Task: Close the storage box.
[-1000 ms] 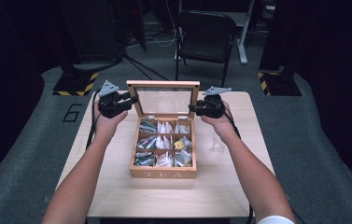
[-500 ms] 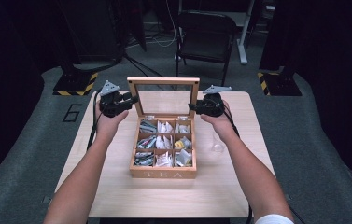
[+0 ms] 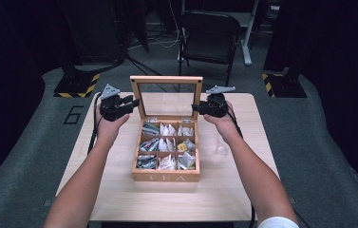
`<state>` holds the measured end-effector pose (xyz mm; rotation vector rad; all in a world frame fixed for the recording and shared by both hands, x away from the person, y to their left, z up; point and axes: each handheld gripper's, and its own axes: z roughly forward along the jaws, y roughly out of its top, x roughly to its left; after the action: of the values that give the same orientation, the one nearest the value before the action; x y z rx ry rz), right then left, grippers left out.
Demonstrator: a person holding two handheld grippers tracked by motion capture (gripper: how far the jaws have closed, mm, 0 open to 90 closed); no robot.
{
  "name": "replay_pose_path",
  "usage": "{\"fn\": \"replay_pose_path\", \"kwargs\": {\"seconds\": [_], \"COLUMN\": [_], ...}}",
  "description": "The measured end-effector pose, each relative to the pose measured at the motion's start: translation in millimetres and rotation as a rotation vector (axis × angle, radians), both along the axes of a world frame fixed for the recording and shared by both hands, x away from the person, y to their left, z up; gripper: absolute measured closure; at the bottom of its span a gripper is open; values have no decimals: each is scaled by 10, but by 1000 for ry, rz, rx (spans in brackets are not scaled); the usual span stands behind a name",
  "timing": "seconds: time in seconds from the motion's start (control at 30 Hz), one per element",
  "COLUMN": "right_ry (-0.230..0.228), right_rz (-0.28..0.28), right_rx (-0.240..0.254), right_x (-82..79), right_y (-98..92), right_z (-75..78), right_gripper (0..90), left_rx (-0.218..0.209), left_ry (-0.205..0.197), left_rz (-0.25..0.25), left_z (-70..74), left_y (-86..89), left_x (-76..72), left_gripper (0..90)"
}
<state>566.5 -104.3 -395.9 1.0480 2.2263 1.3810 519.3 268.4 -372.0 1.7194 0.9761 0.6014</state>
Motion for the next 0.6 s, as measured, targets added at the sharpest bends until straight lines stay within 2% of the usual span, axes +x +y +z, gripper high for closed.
{"fn": "replay_pose_path", "kwargs": {"seconds": [0.13, 0.27, 0.6], "right_ry": [4, 11, 18], "right_rz": [-2, -10, -43], "right_rx": [-7, -3, 13], "right_x": [34, 72, 159], "right_y": [3, 4, 14], "right_z": [8, 7, -21], "right_gripper": [639, 645, 656], "left_rx": [5, -10, -8], "left_ry": [11, 4, 9], "left_rz": [-1, 0, 1], "left_z": [-17, -18, -26], "left_y": [23, 41, 75], "left_x": [-15, -45, -95], "left_gripper": [613, 613, 614]}}
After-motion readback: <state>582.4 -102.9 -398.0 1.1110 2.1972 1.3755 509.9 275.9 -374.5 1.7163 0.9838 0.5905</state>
